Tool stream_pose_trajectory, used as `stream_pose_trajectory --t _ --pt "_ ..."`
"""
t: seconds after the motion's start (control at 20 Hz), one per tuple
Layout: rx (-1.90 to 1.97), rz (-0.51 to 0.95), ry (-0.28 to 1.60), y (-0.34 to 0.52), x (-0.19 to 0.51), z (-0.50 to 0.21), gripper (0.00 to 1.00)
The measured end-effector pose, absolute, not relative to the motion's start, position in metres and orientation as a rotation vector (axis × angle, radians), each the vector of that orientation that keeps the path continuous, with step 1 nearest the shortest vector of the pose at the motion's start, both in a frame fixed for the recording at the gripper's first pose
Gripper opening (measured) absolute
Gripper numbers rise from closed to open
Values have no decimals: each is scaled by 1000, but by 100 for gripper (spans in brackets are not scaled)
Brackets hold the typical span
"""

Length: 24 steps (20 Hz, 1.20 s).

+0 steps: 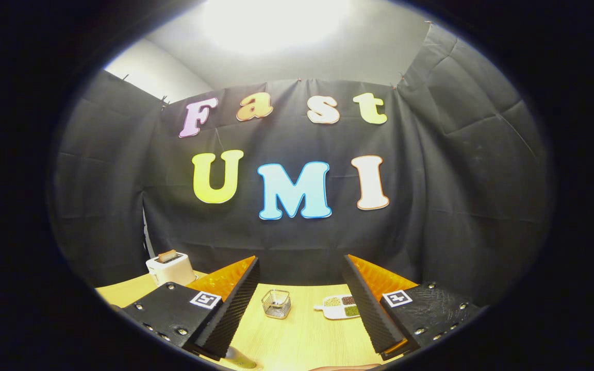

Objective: Take the bottle from table, then pour the juice into the cup, finally place the bottle on the coaster

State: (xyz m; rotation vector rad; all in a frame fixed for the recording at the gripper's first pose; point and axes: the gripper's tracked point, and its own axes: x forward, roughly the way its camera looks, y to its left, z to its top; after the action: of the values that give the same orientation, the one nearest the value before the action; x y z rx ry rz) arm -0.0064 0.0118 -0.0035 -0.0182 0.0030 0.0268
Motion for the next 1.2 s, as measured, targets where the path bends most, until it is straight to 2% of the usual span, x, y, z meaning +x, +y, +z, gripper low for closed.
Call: stream_pose_trajectory --t 0.45,1.2 --pt "-10 48 20 20 -11 -27 98" --pt "65 198 56 90 -27 -127 99"
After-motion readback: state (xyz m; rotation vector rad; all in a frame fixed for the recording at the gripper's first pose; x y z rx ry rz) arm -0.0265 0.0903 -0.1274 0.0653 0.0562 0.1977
